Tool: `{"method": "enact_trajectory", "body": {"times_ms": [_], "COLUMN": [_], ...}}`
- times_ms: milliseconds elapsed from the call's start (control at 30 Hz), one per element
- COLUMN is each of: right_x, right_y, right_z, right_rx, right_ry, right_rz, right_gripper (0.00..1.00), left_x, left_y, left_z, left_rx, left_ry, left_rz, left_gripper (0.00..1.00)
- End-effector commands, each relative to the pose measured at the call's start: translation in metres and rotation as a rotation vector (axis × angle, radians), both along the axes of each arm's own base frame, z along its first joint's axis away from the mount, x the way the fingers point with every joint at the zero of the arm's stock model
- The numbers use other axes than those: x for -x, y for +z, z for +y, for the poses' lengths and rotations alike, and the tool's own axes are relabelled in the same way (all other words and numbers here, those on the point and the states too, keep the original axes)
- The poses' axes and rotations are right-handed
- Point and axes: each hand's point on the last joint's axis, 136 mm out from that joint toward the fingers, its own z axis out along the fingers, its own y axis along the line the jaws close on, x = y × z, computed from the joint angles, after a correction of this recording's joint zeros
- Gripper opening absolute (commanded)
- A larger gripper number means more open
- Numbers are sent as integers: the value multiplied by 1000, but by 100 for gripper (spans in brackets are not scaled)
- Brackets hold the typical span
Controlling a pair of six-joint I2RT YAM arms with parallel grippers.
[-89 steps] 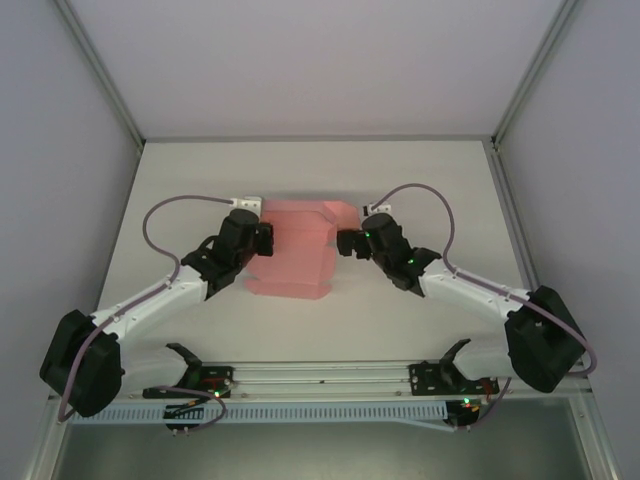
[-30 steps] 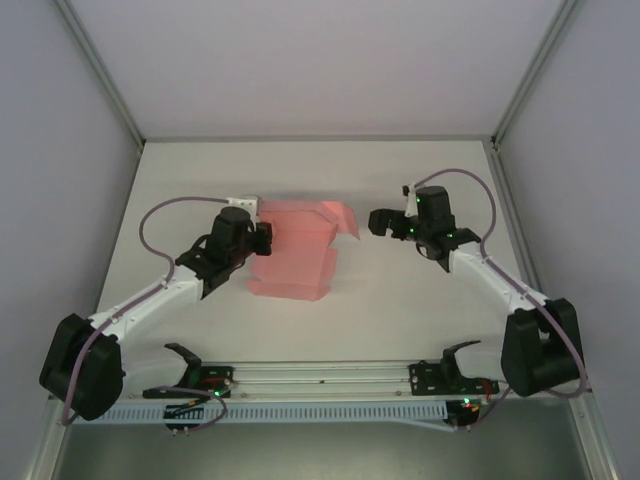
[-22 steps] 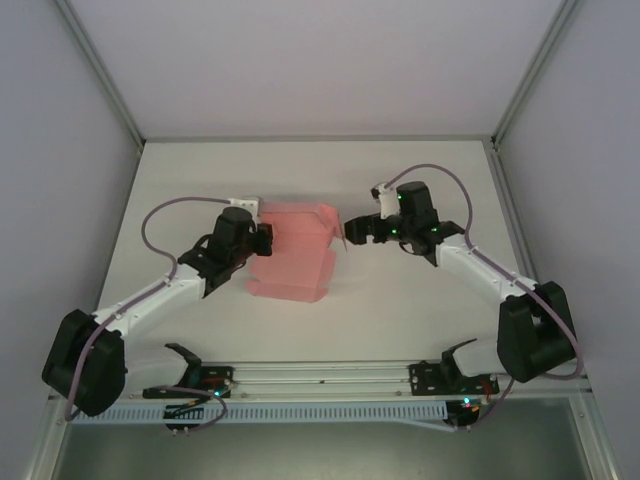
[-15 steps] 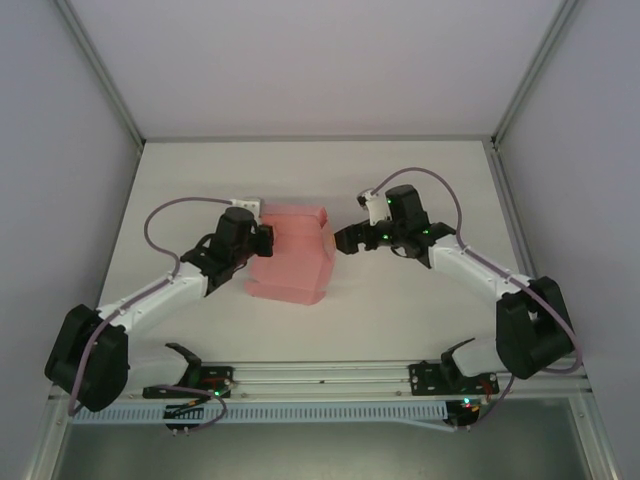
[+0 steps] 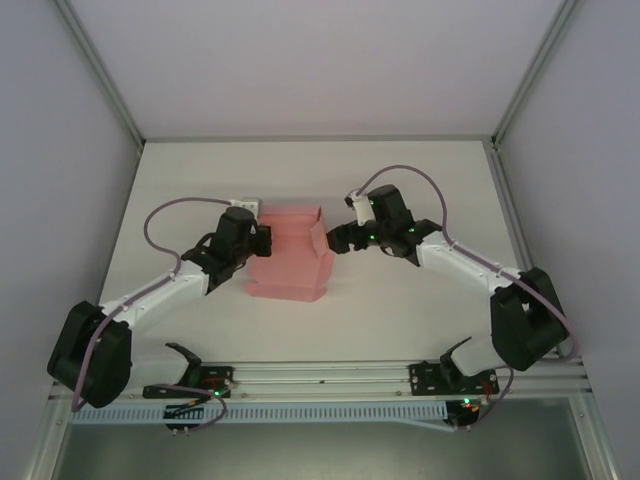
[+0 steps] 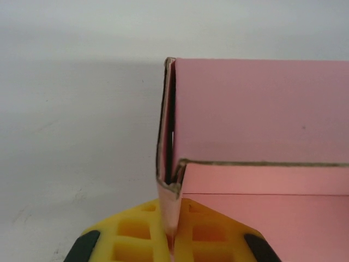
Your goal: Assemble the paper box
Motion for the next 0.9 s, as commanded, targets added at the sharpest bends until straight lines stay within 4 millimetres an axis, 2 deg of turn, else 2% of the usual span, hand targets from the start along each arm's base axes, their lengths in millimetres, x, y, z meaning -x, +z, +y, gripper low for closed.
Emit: {"method": "enact_trajectory", "body": {"times_ms": [0, 167, 300, 500, 800, 867], "right_x": [0, 18, 15, 33, 0, -8], "right_y": [15, 26, 39, 48, 42, 41], "right_z": [-19, -8, 1, 37, 49, 53], "right_rx": [72, 33, 2, -114, -101, -80], "right_ry": [-71, 68, 109, 331, 242, 215], "right_rz": [-40, -59, -103, -49, -74, -96], "right_gripper": [88, 88, 83, 77, 74, 71], "left_x": [-7, -6, -4, -5, -5, -5], "left_y": [13, 15, 16, 14, 16, 16], "left_z": [2, 4, 0, 0, -7, -9], "left_rx": [13, 10, 22, 20, 43, 52], "left_ry": [30, 23, -1, 0, -24, -29], "left_rz": [-31, -38, -45, -34, -33, -32], "left_gripper": [0, 0, 0, 0, 0, 0]}}
